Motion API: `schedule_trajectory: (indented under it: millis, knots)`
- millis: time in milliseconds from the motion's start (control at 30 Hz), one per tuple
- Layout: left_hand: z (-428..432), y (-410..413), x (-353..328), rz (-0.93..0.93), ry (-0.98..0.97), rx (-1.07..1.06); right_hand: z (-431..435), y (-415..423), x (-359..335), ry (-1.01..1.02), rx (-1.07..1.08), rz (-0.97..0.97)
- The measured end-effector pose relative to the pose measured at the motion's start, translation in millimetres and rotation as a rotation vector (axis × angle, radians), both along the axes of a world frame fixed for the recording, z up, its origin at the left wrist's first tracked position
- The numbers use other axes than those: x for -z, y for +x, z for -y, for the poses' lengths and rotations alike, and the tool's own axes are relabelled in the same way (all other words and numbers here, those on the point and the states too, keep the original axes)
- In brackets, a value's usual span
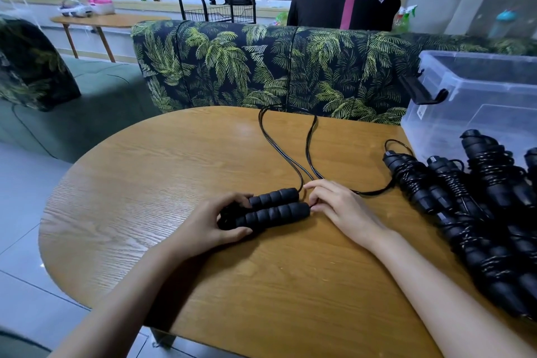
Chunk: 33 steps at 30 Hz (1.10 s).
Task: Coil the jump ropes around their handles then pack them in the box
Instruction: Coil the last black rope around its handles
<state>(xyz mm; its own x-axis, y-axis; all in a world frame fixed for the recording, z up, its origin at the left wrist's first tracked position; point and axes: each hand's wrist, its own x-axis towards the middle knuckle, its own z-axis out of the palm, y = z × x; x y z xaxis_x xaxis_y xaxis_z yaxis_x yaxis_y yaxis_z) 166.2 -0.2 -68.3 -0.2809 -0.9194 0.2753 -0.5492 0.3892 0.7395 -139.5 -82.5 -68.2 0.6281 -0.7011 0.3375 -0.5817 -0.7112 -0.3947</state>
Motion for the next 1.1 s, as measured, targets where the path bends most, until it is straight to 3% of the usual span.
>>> schedule_trajectory:
  millis: [133,300,467,767,1100]
  knots:
    - [0.7,-2.3,-2.9,0.031,-0.007,-0.006,2.6,-1.0,0.8,0.014,0.028,0.006]
    - [5.0,-17.1,-9.7,0.338,-0.089,-0.056,8.9,0.5,-3.1,-0.001,0.030,-0.037]
    - [16.3,-30.6,-5.3,0.462,-0.089,-0.062,13.9,1.9,-7.2,-0.014,0.017,-0.105]
    - [14.9,-17.8,-3.1,0.357,-0.166,0.019,18.2,9.8,-6.4,-0.027,-0.112,-0.292]
    - [-7.8,9.6,-11.9,0.262,-0.068,0.011,1.3,4.4,-8.4,-0.114,-0.107,-0.210]
